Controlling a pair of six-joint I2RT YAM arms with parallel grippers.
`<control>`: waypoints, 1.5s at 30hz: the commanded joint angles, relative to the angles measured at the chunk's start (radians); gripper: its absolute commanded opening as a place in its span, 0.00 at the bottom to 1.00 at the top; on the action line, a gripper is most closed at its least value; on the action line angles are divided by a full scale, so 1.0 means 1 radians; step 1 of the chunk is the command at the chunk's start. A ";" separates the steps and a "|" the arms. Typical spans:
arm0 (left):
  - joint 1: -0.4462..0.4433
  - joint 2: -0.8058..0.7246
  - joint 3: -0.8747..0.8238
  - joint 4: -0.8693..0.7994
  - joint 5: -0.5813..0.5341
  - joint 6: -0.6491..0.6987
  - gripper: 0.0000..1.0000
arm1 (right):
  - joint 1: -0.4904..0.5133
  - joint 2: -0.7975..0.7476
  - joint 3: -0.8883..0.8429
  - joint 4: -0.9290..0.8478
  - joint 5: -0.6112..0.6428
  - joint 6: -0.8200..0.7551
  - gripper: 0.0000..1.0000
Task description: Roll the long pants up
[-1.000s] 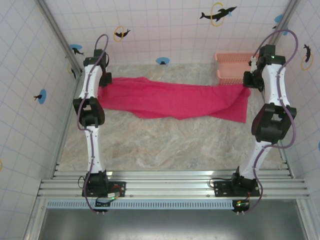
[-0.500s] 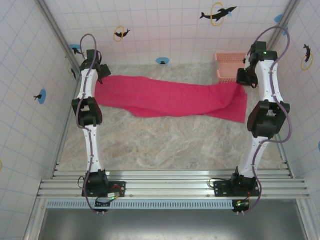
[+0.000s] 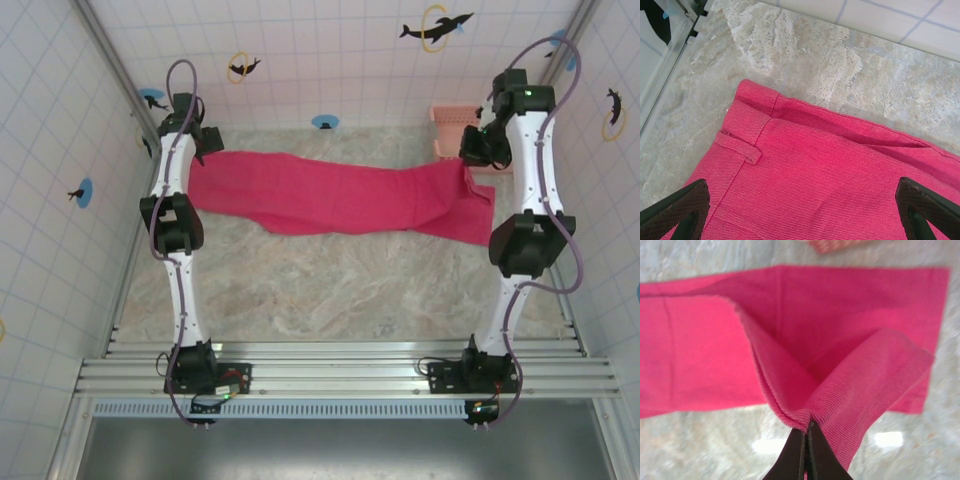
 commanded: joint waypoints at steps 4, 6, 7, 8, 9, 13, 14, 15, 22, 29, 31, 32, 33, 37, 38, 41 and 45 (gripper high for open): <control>0.004 -0.057 0.006 -0.061 0.007 0.085 0.97 | 0.040 -0.221 -0.127 -0.035 -0.143 0.158 0.00; 0.007 -0.068 -0.018 -0.056 0.010 0.086 0.97 | 0.037 -0.281 -0.175 -0.030 -0.170 0.181 0.00; 0.007 -0.066 -0.020 -0.059 0.009 0.086 0.98 | 0.030 -0.306 -0.207 -0.029 -0.187 0.192 0.00; 0.007 -0.065 -0.020 -0.062 0.011 0.087 0.98 | 0.019 -0.334 -0.252 -0.016 -0.196 0.201 0.00; 0.007 -0.063 -0.020 -0.060 0.017 0.087 0.97 | 0.000 -0.367 -0.306 0.000 -0.217 0.212 0.00; 0.006 -0.063 -0.020 -0.054 0.040 0.078 0.97 | -0.108 -0.468 -0.554 0.163 -0.333 0.295 0.00; 0.006 -0.064 -0.022 -0.054 0.043 0.078 0.97 | -0.132 -0.483 -0.598 0.194 -0.342 0.308 0.00; 0.006 -0.067 -0.023 -0.053 0.043 0.079 0.97 | -0.162 -0.485 -0.626 0.204 -0.349 0.303 0.00; 0.005 -0.063 -0.036 -0.062 0.042 0.092 0.97 | -0.246 -0.268 -0.584 0.188 -0.295 0.129 0.00; -0.003 -0.061 -0.021 -0.093 0.011 0.122 0.97 | -0.249 0.089 -0.280 0.163 -0.194 0.010 0.00; -0.007 -0.056 -0.012 -0.102 0.008 0.131 0.97 | -0.253 0.173 -0.162 0.133 -0.125 -0.021 0.00; -0.008 -0.054 -0.007 -0.110 0.001 0.133 0.97 | -0.253 0.217 -0.103 0.122 -0.107 -0.031 0.04; -0.011 -0.052 -0.005 -0.115 -0.002 0.140 0.97 | -0.253 0.262 -0.042 0.110 -0.051 -0.040 0.10; -0.026 -0.055 -0.004 -0.136 -0.029 0.160 0.97 | -0.243 0.355 0.148 0.101 0.078 -0.078 0.33; -0.031 -0.056 -0.004 -0.141 -0.030 0.164 0.97 | -0.241 0.368 0.195 0.100 0.131 -0.085 0.41; -0.048 -0.063 -0.004 -0.156 -0.039 0.169 0.97 | -0.240 0.347 0.246 0.106 0.279 -0.116 0.54; -0.081 -0.073 -0.007 -0.173 -0.050 0.183 0.97 | -0.255 0.214 0.084 0.110 0.257 -0.118 0.56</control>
